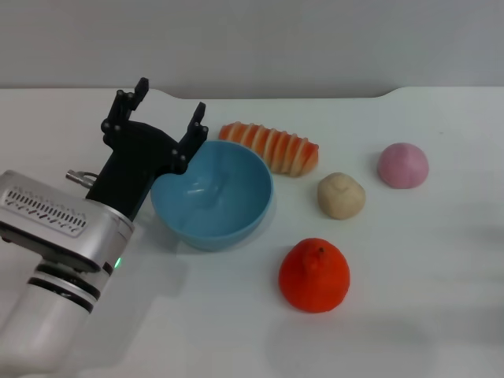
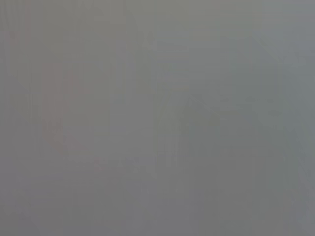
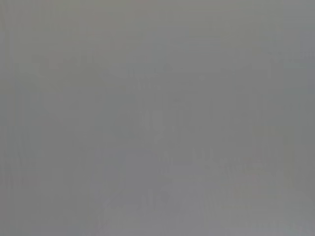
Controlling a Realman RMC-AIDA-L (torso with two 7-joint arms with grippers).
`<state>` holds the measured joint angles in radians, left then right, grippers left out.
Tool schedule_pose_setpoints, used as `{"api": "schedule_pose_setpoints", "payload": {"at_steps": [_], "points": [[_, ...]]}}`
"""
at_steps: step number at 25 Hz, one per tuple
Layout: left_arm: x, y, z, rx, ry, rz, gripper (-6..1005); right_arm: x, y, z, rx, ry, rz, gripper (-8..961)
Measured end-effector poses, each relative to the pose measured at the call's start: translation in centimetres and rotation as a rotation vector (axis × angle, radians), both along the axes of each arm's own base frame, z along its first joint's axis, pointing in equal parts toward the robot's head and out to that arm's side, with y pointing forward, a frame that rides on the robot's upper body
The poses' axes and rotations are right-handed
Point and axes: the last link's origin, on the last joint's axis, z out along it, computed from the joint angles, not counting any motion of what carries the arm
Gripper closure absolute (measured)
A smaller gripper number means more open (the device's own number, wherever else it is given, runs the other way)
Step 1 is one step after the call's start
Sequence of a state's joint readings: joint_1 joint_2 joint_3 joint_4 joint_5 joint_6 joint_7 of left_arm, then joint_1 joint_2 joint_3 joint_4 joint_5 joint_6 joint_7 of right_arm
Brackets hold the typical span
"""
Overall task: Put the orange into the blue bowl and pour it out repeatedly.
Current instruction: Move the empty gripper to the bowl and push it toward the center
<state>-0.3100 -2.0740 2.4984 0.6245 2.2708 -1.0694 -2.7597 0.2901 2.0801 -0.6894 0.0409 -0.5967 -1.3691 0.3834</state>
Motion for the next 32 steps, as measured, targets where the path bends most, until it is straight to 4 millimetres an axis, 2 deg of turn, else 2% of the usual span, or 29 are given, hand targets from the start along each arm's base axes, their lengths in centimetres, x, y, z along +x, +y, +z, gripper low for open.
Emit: {"api": "schedule_pose_setpoints", "payload": {"at_steps": [8, 9, 13, 14, 17, 21, 25, 29, 32], "points": [[1.6, 0.7, 0.8, 0.001, -0.105, -0.015, 225, -0.1, 0.2, -0.1, -0.001, 0.002, 0.002, 342], [2.4, 1.4, 1.4, 0.003, -0.142, 0.005, 227, -0.1, 0.2, -0.1, -0.001, 0.002, 0.002, 342], [2.9, 2.5, 2.0, -0.028, -0.159, 0.047, 252, -0.2, 0.3, -0.1, -0.001, 0.002, 0.006, 342], [3.2, 3.8, 2.4, -0.101, -0.149, 0.107, 259, -0.2, 0.3, -0.1, -0.001, 0.002, 0.008, 342], [3.6, 5.2, 3.0, -0.187, -0.135, 0.181, 277, -0.3, 0.4, -0.1, -0.002, 0.002, 0.011, 342], [4.7, 7.3, 5.3, -0.321, -0.101, 0.285, 285, -0.4, 0.6, -0.1, -0.003, 0.003, 0.013, 342], [5.3, 8.5, 8.2, -0.441, -0.019, 0.377, 277, -0.4, 0.6, -0.1, -0.004, 0.003, 0.013, 342], [4.9, 8.6, 10.4, -0.510, 0.042, 0.409, 271, -0.5, 0.7, -0.1, -0.003, 0.003, 0.015, 342], [4.7, 8.3, 10.9, -0.582, 0.099, 0.414, 266, -0.5, 0.7, -0.2, -0.002, 0.005, 0.016, 342]]}}
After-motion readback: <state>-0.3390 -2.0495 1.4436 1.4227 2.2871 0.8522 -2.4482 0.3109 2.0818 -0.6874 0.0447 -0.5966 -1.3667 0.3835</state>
